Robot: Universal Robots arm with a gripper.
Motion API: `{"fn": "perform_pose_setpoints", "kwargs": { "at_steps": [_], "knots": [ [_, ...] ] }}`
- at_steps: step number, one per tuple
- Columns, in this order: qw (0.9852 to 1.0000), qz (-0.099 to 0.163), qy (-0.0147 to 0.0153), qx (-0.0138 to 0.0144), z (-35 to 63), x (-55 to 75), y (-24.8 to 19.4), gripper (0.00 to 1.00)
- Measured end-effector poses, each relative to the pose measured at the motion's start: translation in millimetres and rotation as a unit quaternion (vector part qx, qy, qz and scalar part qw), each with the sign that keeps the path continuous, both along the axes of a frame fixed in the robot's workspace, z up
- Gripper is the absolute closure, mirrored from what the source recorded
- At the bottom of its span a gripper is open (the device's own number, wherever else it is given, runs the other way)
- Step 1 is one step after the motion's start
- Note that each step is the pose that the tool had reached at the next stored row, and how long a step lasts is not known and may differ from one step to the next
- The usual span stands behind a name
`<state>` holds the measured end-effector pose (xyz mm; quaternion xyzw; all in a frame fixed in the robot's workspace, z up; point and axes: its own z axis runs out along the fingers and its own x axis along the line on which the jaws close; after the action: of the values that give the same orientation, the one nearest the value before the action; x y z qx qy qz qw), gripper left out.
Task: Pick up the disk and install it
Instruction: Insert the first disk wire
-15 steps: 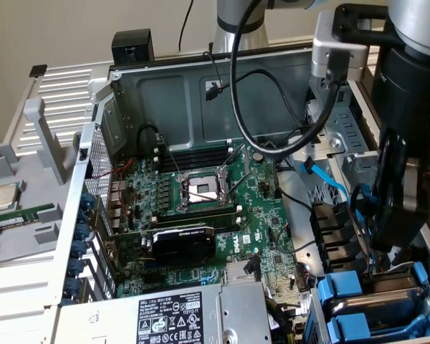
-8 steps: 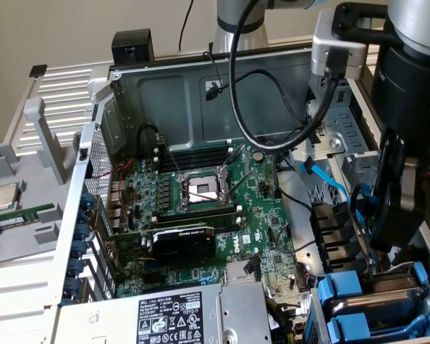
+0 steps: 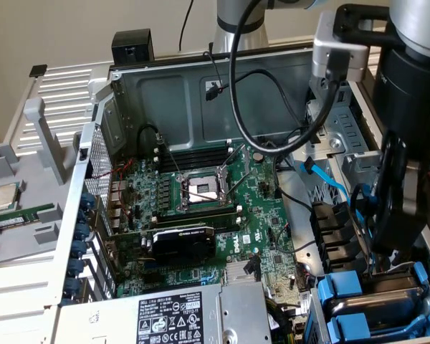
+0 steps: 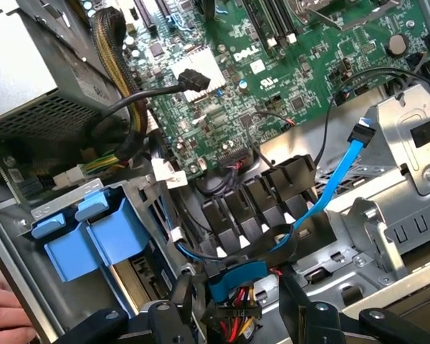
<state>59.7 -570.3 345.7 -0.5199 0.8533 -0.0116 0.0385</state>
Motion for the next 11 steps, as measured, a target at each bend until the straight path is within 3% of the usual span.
{"fn": "perform_pose_setpoints", "kwargs": {
  "at_steps": [5, 6, 11],
  "knots": [
    [1.0, -0.002, -0.0001, 0.0, 0.0, 0.0, 0.0, 0.42],
    [1.0, -0.004, -0.0001, 0.0, 0.0, 0.1, 0.0, 0.49],
    [0.9997, -0.024, -0.0001, 0.001, 0.0, 0.2, 0.0, 0.49]
  ]
}}
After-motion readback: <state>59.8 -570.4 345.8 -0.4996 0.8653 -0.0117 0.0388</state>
